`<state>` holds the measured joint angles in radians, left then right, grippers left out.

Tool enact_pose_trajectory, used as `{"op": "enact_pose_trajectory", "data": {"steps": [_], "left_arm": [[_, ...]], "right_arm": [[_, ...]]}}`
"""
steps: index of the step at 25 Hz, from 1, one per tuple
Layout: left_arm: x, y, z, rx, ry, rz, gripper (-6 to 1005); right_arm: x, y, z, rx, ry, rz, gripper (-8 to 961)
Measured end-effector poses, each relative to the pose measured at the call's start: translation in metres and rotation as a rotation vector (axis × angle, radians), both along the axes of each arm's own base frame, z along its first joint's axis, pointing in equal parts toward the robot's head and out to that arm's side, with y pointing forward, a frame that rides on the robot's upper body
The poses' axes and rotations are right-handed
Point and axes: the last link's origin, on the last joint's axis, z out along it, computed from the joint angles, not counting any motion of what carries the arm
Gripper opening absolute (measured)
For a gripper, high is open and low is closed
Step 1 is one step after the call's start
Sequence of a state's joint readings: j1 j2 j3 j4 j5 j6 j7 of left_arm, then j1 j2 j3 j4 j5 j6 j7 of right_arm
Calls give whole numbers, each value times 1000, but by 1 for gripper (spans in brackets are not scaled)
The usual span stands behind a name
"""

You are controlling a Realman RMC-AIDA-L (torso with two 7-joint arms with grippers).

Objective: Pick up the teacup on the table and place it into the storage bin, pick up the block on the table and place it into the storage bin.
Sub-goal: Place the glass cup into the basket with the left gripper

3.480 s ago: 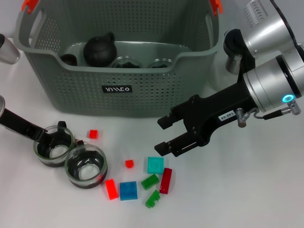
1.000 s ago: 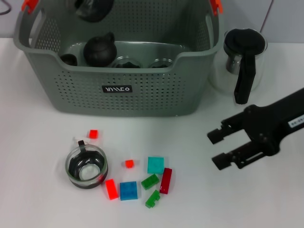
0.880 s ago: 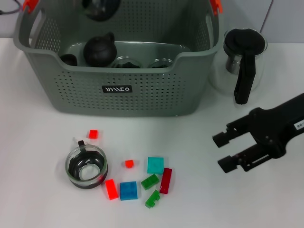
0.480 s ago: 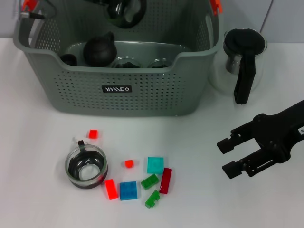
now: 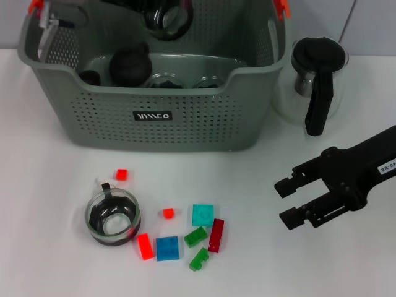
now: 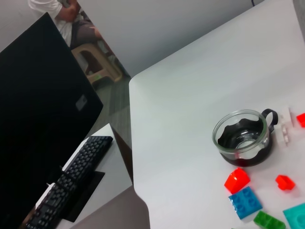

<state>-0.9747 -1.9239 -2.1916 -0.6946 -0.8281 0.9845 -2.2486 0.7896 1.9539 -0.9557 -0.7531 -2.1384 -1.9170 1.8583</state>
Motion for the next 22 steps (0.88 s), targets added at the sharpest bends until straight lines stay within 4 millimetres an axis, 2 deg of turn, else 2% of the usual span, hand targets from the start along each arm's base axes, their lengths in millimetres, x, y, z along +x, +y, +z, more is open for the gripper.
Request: {"op": "enact_pose_trajectory", "data": {"steps": [14, 22], "left_arm": [[8, 2, -39, 26, 189, -57, 72], [5, 1, -46, 32, 261, -54, 75]], "right_arm": [[-2, 3, -8, 26, 5, 2, 759], [-1, 2, -13, 29, 8, -4, 760]]}}
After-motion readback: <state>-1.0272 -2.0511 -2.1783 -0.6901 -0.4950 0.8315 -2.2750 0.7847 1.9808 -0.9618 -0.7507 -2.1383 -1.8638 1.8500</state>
